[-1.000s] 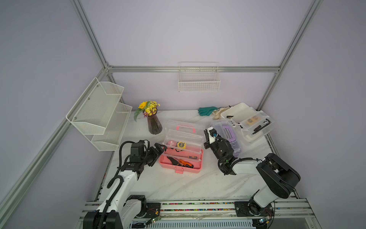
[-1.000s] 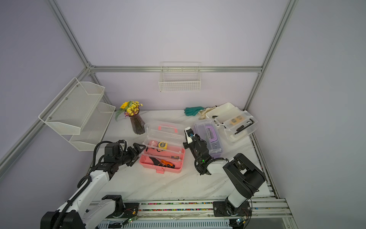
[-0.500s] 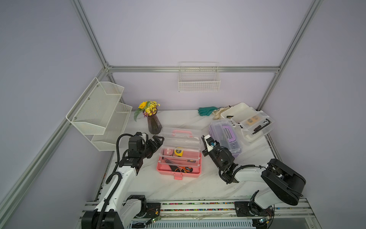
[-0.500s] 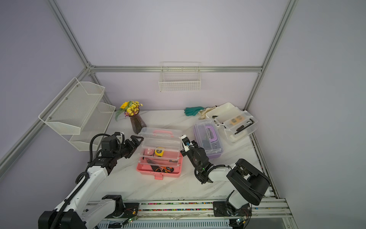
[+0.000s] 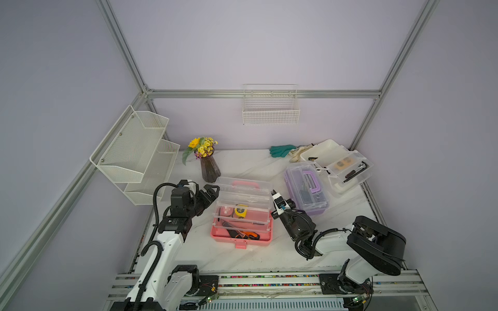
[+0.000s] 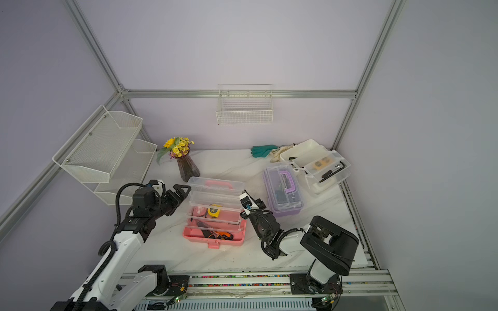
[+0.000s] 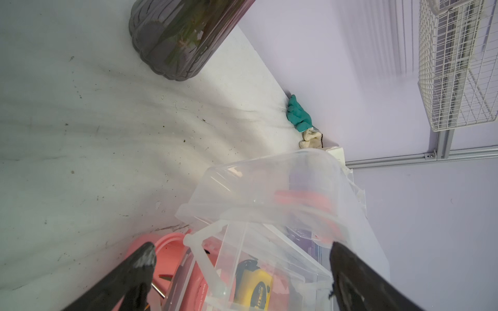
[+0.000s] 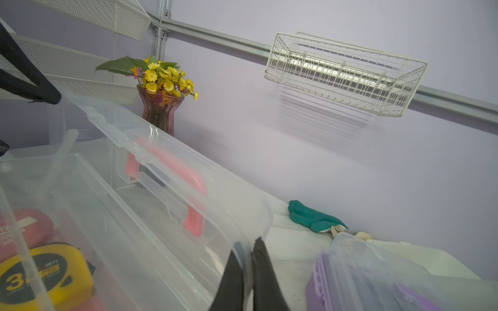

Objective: Close toolboxes
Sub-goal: Close the toolbox lid.

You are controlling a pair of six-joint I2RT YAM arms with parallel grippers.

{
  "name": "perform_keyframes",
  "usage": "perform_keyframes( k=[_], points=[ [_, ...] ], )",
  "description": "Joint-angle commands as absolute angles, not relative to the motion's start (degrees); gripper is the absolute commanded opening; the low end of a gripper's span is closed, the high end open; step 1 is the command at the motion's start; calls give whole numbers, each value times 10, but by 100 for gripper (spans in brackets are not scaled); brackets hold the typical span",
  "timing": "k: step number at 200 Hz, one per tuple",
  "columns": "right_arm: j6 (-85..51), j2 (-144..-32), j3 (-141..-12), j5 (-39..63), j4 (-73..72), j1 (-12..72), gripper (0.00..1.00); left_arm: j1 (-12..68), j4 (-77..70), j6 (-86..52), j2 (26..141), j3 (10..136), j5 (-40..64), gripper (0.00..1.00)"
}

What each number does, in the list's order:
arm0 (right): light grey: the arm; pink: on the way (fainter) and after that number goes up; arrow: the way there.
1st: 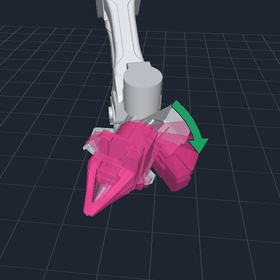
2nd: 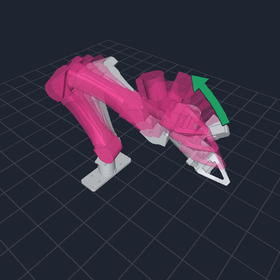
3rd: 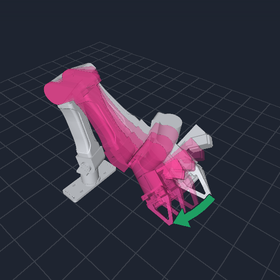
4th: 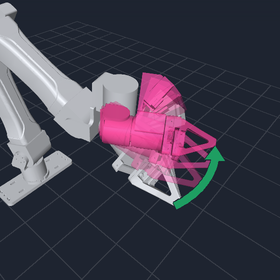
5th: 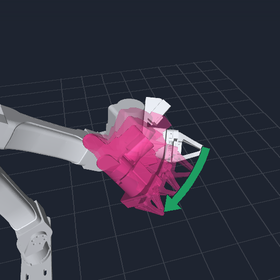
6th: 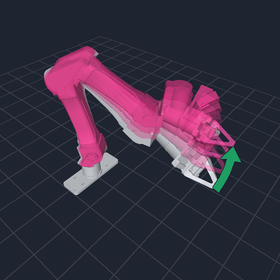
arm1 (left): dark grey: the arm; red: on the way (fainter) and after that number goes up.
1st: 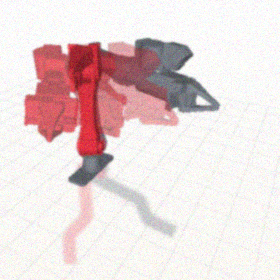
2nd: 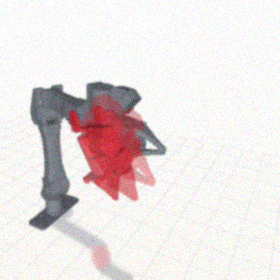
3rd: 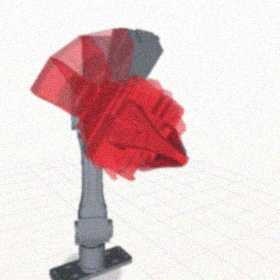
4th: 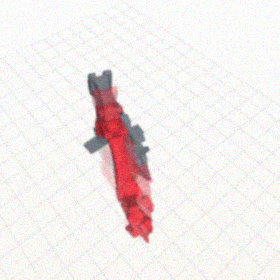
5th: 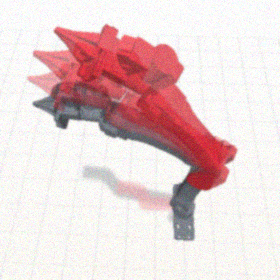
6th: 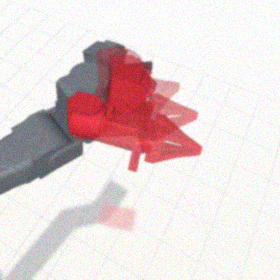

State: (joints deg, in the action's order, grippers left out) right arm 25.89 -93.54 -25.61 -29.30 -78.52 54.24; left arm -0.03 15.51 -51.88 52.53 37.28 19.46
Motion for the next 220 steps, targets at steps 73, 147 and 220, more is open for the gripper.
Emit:
perform_keyframes(
  k=[73,147,220],
  points=[
    [376,-1041,-332,-314,-790,552,0,-11,114,-528,512,389,223,100],
    [396,-1066,-394,-301,-799,481,0,-10,101,-543,514,371,239,100],
    [387,-1059,-398,-261,-799,441,0,-11,94,-544,514,373,255,100]
  ],
)
